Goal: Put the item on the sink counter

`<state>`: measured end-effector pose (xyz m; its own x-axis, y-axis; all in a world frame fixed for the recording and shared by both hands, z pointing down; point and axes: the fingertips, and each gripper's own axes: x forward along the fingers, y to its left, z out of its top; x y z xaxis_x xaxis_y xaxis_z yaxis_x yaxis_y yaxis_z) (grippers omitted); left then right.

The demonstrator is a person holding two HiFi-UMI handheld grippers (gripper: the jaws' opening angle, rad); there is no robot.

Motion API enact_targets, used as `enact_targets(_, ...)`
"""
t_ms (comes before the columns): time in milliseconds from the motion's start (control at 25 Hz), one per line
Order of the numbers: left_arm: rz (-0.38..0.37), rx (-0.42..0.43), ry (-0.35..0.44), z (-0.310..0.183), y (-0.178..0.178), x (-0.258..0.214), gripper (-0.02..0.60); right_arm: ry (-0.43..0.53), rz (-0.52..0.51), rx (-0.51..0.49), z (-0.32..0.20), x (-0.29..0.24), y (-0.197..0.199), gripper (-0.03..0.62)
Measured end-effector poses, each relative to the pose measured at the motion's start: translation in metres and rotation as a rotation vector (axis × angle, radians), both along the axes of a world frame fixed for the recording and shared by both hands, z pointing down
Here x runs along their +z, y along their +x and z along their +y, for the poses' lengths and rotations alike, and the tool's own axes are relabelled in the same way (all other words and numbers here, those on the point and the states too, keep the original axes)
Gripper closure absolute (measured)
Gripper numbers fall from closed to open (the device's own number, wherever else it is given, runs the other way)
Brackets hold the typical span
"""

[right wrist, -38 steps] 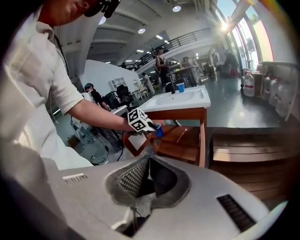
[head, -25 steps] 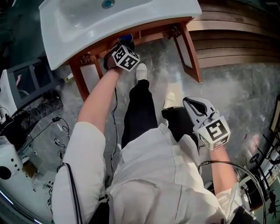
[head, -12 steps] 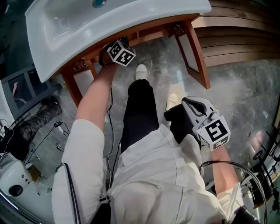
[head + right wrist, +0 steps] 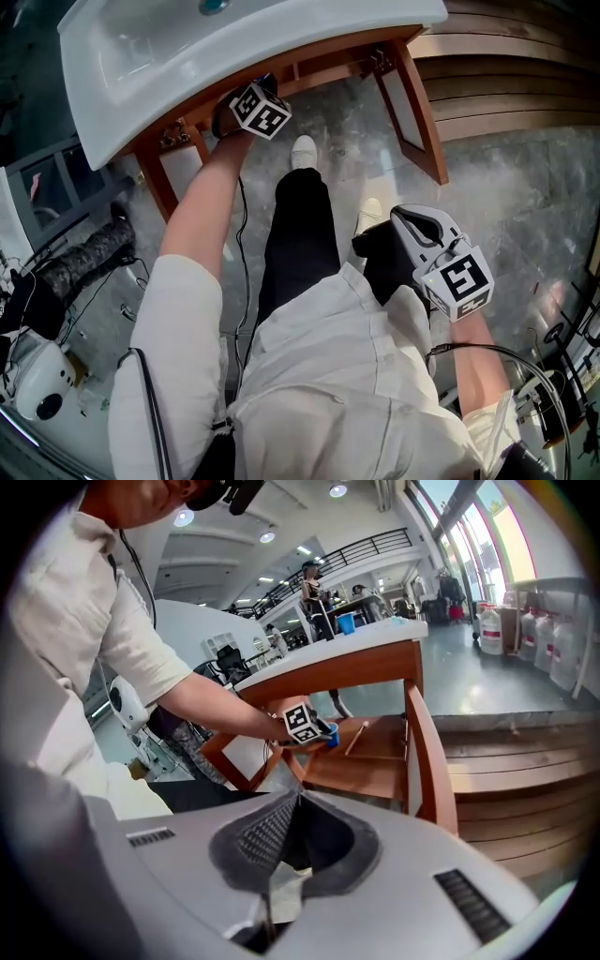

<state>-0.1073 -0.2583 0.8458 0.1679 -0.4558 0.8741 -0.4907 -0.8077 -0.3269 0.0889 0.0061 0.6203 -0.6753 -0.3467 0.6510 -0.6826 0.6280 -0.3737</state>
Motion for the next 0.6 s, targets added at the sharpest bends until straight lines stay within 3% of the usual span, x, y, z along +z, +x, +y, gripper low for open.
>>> enact_targets(360,0.035,-0.042,0.023,0.03,0.004,-0.047,0.485,0.021,-0.034,-0.008,0.016,-0.031,0.003,0.588)
enact_targets(600,0.146,-0.2,0.027,0.063,0.003,-0.117,0.485,0.068,-0.069,-0.041,0.032,-0.08,0.009,0.588)
